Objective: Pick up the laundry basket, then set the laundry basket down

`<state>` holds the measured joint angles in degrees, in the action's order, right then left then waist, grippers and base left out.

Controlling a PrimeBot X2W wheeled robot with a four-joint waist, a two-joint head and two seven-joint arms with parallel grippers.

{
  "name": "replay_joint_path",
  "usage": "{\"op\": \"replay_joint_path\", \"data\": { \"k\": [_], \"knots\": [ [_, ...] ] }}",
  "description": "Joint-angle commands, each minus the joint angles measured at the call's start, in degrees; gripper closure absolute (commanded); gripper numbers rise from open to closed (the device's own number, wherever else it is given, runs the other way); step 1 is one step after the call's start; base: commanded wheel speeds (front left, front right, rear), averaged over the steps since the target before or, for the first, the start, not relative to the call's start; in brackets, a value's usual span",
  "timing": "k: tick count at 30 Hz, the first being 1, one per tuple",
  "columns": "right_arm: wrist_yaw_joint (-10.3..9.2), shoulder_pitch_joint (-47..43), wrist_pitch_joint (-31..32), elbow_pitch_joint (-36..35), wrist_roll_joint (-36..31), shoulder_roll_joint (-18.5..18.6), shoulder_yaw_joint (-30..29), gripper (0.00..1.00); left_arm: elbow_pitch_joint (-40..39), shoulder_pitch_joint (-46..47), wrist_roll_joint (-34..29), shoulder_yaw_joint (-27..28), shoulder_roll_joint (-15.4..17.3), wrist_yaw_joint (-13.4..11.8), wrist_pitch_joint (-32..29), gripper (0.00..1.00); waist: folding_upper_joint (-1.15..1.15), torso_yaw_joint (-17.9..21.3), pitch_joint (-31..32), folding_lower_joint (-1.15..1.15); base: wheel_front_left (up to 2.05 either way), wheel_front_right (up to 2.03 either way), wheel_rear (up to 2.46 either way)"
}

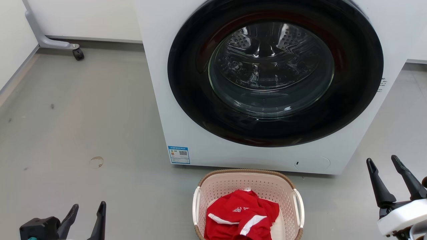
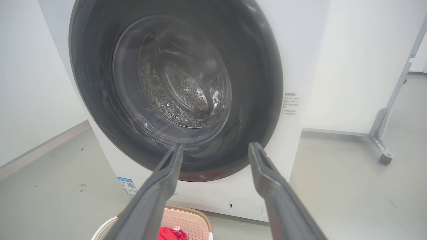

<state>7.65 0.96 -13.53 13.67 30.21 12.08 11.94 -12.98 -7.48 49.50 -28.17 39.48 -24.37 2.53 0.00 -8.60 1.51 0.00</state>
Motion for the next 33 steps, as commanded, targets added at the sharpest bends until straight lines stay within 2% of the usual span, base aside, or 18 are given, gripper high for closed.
{"op": "replay_joint_path", "data": {
  "k": [1, 12, 13, 18, 24, 27, 33],
  "knots": [
    [-0.16, 1.43, 0.27, -1.45, -0.38, 1.69, 0.69, 0.00, -0.91, 4.17, -0.05, 2.35, 1.71, 0.17, 0.47, 0.00, 0.00, 0.01, 0.01, 0.00, 0.00, 0.00, 0.00],
    [-0.16, 1.46, 0.51, -1.65, -0.41, 1.87, 0.79, 0.00, -1.01, 4.56, -0.69, 1.47, 1.93, 0.76, 0.46, 0.00, 0.00, -0.21, -0.21, 0.00, 0.00, 0.00, 0.00],
    [0.00, -0.01, 0.45, -0.02, 0.02, -0.01, 0.03, 1.00, 0.05, 0.80, -0.09, -0.89, 0.05, 0.51, 0.00, 1.00, 0.00, -0.20, -0.21, 0.00, 0.00, 0.00, 0.00],
    [0.04, -1.96, 0.62, 2.38, 0.59, -3.07, 0.80, 1.00, 2.69, -0.58, 0.37, -2.48, -3.80, 0.63, -0.39, 1.00, 0.00, -0.18, -0.25, 0.00, 0.00, 0.00, 0.00],
    [0.03, -1.79, 1.51, 2.09, 3.65, -3.30, -0.03, 1.00, 3.69, -0.06, 2.68, -0.96, -5.16, 2.10, -0.54, 1.00, 0.00, 0.29, -0.18, 0.13, 0.00, 0.00, 0.00],
    [0.03, -1.49, 2.08, 2.14, 5.67, -3.46, -0.57, 1.00, 4.53, 0.41, 4.21, 0.06, -6.07, 3.11, -0.67, 1.00, 0.00, 0.57, -0.32, 0.01, 0.00, 0.00, 0.00],
    [0.02, -1.04, 2.95, 2.13, 8.70, -3.70, -1.43, 1.00, 5.85, 1.18, 6.48, 1.59, -7.47, 4.66, -0.89, 1.00, 0.00, 1.00, -0.42, 0.00, 0.00, 0.00, 0.00]
  ]
}}
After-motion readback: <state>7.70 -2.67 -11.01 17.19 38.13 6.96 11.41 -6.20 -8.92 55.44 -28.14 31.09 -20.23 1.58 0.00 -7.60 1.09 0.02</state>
